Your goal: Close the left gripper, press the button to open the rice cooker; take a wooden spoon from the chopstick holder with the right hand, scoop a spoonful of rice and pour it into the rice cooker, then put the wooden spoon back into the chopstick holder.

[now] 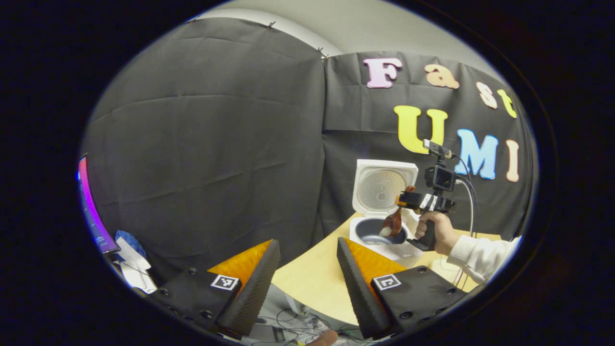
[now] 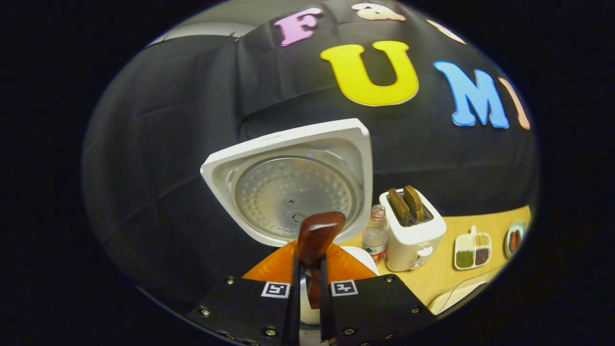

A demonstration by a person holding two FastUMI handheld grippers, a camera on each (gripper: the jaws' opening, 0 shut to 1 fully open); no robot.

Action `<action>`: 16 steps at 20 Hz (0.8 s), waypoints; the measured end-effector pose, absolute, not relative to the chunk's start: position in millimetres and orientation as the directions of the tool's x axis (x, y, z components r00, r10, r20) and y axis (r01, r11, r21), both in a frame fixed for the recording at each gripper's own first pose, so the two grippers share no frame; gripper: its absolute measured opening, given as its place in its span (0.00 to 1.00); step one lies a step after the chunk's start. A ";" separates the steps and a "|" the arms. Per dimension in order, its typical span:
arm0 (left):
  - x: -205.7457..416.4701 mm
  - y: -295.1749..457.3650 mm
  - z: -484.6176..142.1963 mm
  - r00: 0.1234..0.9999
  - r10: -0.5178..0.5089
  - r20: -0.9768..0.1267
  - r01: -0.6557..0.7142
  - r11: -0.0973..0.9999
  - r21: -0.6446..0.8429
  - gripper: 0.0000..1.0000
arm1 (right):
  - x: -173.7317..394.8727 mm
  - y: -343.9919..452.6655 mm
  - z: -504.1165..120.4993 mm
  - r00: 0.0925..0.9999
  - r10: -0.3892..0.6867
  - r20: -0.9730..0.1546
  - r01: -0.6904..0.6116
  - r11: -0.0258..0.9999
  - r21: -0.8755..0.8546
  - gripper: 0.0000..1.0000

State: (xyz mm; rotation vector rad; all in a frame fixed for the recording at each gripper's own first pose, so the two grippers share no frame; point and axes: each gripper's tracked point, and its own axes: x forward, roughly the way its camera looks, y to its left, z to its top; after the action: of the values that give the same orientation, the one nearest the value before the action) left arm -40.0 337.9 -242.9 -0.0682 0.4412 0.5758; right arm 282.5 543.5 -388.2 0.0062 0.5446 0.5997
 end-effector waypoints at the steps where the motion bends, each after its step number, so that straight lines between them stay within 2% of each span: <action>1: -42.2 340.6 -247.2 0.746 0.515 -0.422 -0.547 0.835 0.051 0.89 | 280.0 547.1 -390.0 0.690 0.540 -0.482 -0.572 0.815 0.093 0.17; 4: -49.6 350.4 -251.3 0.737 0.524 -0.426 -0.568 0.822 0.029 0.86 | 270.1 558.8 -393.3 0.682 0.551 -0.480 -0.660 0.747 -0.080 0.17; 6: -55.6 357.1 -253.6 0.729 0.533 -0.428 -0.582 0.813 0.022 0.84 | 265.6 562.4 -394.3 0.683 0.553 -0.477 -0.683 0.714 -0.150 0.17; 7: -59.0 360.3 -251.0 0.727 0.539 -0.425 -0.588 0.809 0.021 0.86 | 266.4 560.3 -397.1 0.687 0.549 -0.477 -0.691 0.697 -0.192 0.17; 8: -61.8 361.9 -247.9 0.727 0.542 -0.421 -0.590 0.807 0.020 0.83 | 265.2 561.8 -401.1 0.692 0.545 -0.473 -0.695 0.680 -0.232 0.17; 10: -64.8 365.9 -239.1 0.730 0.550 -0.406 -0.591 0.806 0.031 0.86 | 258.6 565.5 -407.3 0.698 0.536 -0.475 -0.699 0.656 -0.286 0.17; 14: -62.9 366.8 -236.0 0.749 0.540 -0.383 -0.576 0.817 0.024 0.86 | 254.2 559.6 -392.5 0.724 0.523 -0.450 -0.677 0.664 -0.316 0.17; 16: -67.6 372.6 -241.6 0.760 0.529 -0.376 -0.569 0.823 0.008 0.86 | 245.6 548.8 -378.1 0.703 0.535 -0.467 -0.683 0.692 -0.235 0.17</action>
State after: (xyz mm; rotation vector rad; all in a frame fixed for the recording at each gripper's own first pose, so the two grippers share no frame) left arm -67.6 372.6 -241.6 -0.1087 0.3762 0.5988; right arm 245.6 548.8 -378.1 -0.4135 0.3815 0.6993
